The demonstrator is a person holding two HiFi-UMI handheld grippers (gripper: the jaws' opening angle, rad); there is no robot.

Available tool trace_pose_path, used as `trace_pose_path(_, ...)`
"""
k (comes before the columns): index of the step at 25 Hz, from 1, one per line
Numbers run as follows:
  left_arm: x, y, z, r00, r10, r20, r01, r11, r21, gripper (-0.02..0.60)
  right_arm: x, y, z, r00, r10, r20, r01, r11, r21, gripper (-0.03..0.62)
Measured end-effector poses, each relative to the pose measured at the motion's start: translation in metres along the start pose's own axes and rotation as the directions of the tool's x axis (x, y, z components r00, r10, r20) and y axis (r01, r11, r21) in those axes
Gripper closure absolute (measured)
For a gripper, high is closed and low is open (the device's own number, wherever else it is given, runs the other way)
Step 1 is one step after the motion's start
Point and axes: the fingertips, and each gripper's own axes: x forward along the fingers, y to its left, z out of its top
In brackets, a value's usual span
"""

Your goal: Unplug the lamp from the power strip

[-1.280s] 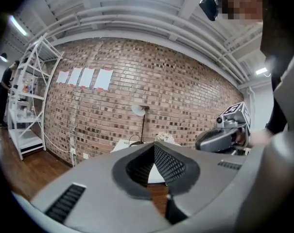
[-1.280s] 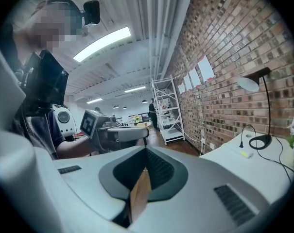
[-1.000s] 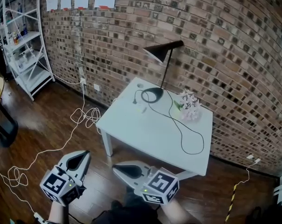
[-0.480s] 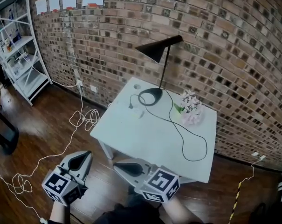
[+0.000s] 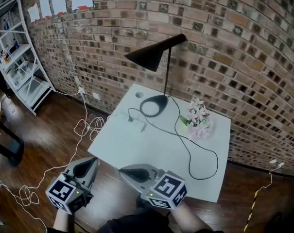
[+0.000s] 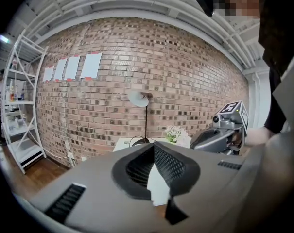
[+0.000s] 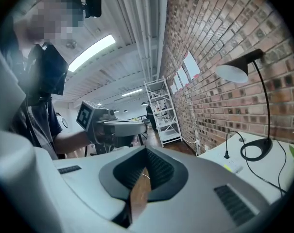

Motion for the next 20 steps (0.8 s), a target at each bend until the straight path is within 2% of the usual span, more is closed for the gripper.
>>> trace_pose_path(3,0.016,0.000,0.005,0.999,0.010,-0.036,-0.009,0.999,0.041,0.575,-0.004,-0.023,-0.003,1.000,-0.007,-0.006,0.007,1.000,-0.007,0.606)
trace_pose_path(6,0.038,-0.007,0.016,0.998,0.009,-0.067,-0.007,1.000,0.029,0.574,-0.009,-0.046,-0.007,0.998,-0.044,-0.041,0.041,0.997,-0.059,0.606)
trace_pose_path(8,0.048,-0.008,0.016,0.998,0.001,-0.063,0.002,0.999,0.051,0.574,-0.013,-0.051,-0.003,0.999,-0.028,-0.021,0.027,0.999,-0.045,0.605)
trace_pose_path(11,0.062,-0.011,0.025,0.997,0.005,-0.075,-0.004,1.000,0.014,0.574,-0.013,-0.059,0.004,1.000,-0.017,0.008,0.018,0.999,-0.032,0.606)
trace_pose_path(16,0.080,-0.010,0.034,0.999,-0.012,-0.049,0.013,1.000,0.025,0.574,-0.013,-0.067,0.011,1.000,-0.017,0.009,0.017,0.999,-0.036,0.606)
trace_pose_path(20,0.092,-0.002,0.036,0.999,-0.018,-0.046,0.020,0.999,0.041,0.574,-0.007,-0.075,0.012,0.996,-0.067,-0.060,0.057,0.985,-0.165,0.606)
